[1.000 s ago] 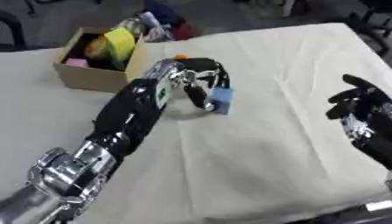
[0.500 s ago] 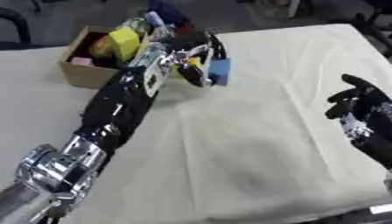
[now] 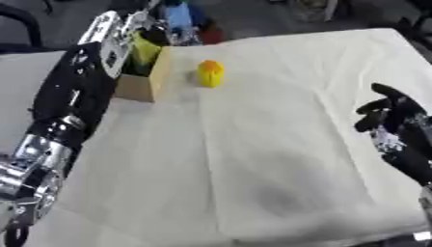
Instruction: Pick up objects on the table and place them in the box.
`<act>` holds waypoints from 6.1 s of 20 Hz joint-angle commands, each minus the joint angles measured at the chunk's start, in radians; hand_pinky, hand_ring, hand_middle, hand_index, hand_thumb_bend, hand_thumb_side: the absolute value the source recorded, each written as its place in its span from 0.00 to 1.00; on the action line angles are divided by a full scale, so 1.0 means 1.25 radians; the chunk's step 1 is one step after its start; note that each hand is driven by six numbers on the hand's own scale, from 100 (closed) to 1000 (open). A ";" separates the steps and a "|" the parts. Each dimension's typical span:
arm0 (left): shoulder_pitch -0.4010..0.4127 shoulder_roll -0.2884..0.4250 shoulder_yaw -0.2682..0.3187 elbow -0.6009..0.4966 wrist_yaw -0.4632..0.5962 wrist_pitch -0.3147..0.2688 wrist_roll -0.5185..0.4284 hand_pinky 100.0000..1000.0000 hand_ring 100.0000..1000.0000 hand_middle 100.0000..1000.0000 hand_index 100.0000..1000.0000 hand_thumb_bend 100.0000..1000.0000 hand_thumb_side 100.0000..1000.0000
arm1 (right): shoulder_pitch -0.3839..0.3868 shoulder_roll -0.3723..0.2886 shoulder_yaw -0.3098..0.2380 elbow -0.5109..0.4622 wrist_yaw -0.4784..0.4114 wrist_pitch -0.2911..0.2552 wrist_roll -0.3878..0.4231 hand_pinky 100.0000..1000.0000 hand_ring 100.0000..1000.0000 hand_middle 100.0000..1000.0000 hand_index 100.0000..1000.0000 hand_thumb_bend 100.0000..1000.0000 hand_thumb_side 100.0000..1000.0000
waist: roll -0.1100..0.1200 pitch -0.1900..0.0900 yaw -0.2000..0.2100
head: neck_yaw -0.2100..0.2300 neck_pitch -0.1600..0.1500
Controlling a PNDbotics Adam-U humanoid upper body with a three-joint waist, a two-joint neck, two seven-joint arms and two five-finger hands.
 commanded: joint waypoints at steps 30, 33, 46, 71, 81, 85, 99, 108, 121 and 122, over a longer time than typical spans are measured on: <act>0.023 0.153 0.095 0.069 -0.061 0.206 0.062 0.62 0.49 0.49 0.69 0.29 0.00 | 0.001 -0.016 -0.009 -0.011 0.006 0.001 -0.003 0.52 0.50 0.56 0.91 0.00 0.40 | -0.003 -0.025 0.015 | -0.004 0.003; 0.027 0.145 0.095 0.105 -0.054 0.209 0.086 0.65 0.55 0.55 0.73 0.30 0.00 | 0.000 -0.016 -0.009 -0.011 0.005 0.001 -0.004 0.52 0.50 0.56 0.91 0.00 0.40 | -0.006 -0.022 0.012 | -0.002 0.003; 0.005 0.122 0.060 -0.016 0.027 0.094 0.144 0.75 0.71 0.72 0.89 0.41 0.28 | 0.000 -0.017 -0.008 -0.011 0.004 0.001 -0.003 0.52 0.50 0.56 0.90 0.00 0.40 | -0.002 -0.020 0.008 | -0.006 0.003; -0.049 -0.089 0.007 0.127 0.067 -0.091 -0.044 0.74 0.72 0.75 0.88 0.32 0.44 | -0.043 -0.014 0.009 -0.011 -0.014 0.002 0.009 0.52 0.50 0.56 0.91 0.00 0.38 | -0.001 0.044 -0.113 | 0.068 -0.025; -0.038 -0.081 0.010 0.130 -0.016 -0.025 -0.058 0.52 0.46 0.49 0.68 0.17 0.00 | -0.044 -0.014 0.008 -0.010 -0.014 0.003 0.010 0.52 0.50 0.56 0.91 0.00 0.37 | 0.001 0.046 -0.113 | 0.075 -0.026; -0.037 -0.062 0.015 0.090 -0.006 -0.026 0.020 0.37 0.33 0.35 0.54 0.02 0.00 | -0.042 -0.014 0.004 -0.010 -0.012 0.002 0.008 0.52 0.50 0.56 0.91 0.00 0.38 | 0.000 0.040 -0.100 | 0.068 -0.024; -0.022 0.140 0.073 -0.014 0.038 0.134 0.121 0.45 0.38 0.39 0.60 0.11 0.00 | -0.010 -0.024 -0.005 -0.008 -0.005 0.002 0.003 0.52 0.50 0.56 0.91 0.00 0.38 | 0.007 -0.003 0.003 | 0.067 -0.002; -0.004 0.134 0.089 0.140 -0.005 0.185 0.153 0.67 0.62 0.66 0.83 0.26 0.00 | -0.012 -0.022 -0.007 -0.006 -0.006 0.004 0.001 0.52 0.50 0.56 0.90 0.00 0.38 | -0.003 0.001 -0.010 | 0.085 -0.007; 0.055 0.236 0.108 -0.074 0.136 0.146 0.204 0.73 0.74 0.79 0.94 0.36 0.50 | -0.001 -0.024 -0.014 -0.007 -0.002 0.004 -0.004 0.52 0.49 0.56 0.90 0.00 0.38 | 0.000 -0.010 0.023 | 0.084 0.001; 0.072 0.252 0.110 -0.118 0.170 0.132 0.208 0.72 0.73 0.78 0.93 0.31 0.46 | 0.000 -0.024 -0.015 -0.007 -0.001 0.005 -0.004 0.52 0.49 0.56 0.90 0.00 0.38 | 0.001 -0.012 0.028 | 0.083 0.002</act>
